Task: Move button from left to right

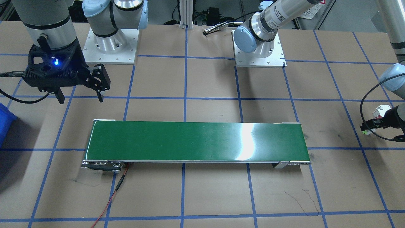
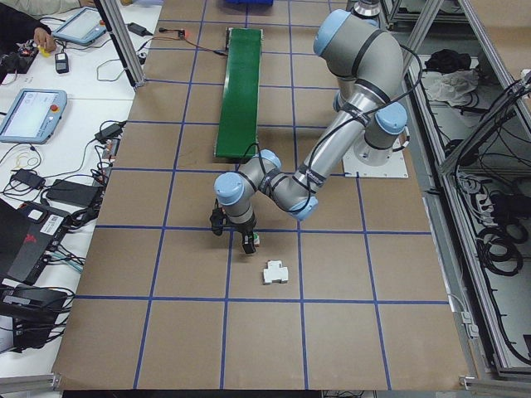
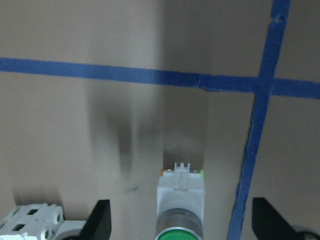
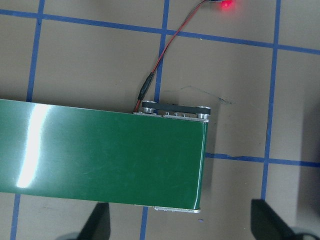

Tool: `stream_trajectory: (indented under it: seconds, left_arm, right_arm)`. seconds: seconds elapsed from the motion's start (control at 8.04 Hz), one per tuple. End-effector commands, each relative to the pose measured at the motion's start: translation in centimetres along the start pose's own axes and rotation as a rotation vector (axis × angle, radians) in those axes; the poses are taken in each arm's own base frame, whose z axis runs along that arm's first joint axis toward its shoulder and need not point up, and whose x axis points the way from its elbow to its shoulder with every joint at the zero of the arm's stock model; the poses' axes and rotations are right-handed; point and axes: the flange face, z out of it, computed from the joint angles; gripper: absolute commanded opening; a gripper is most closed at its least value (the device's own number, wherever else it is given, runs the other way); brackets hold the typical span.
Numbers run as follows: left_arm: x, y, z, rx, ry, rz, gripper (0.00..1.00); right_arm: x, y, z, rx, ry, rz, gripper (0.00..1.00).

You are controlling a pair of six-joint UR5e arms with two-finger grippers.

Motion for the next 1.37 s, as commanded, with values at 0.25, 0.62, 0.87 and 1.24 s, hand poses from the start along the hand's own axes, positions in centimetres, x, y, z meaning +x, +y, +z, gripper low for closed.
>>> stream_trajectory:
  seconds: [0.25, 0.62, 0.87, 1.24]
  left_arm:
    - [-0.1, -0.5, 1.0, 0.008, -0.007, 0.044, 0.89]
    - [-0.1, -0.4, 1.0, 0.006, -0.007, 0.046, 0.89]
    - [-0.2, -0.3, 1.0, 0.005, -0.005, 0.043, 0.88]
    - [0.0, -0.3, 1.2, 0.003, 0.008, 0.033, 0.41]
  right_arm:
    - [0.1, 0.0, 0.0, -0.004, 0.001, 0.001, 1.00]
    - [0.2, 0.2, 0.3, -0.014, 0.002, 0.004, 1.00]
    - [0.4, 0.1, 0.3, -0.012, 0.003, 0.004, 1.00]
    - [1.1, 0.0, 0.4, -0.014, 0.004, 0.011, 1.00]
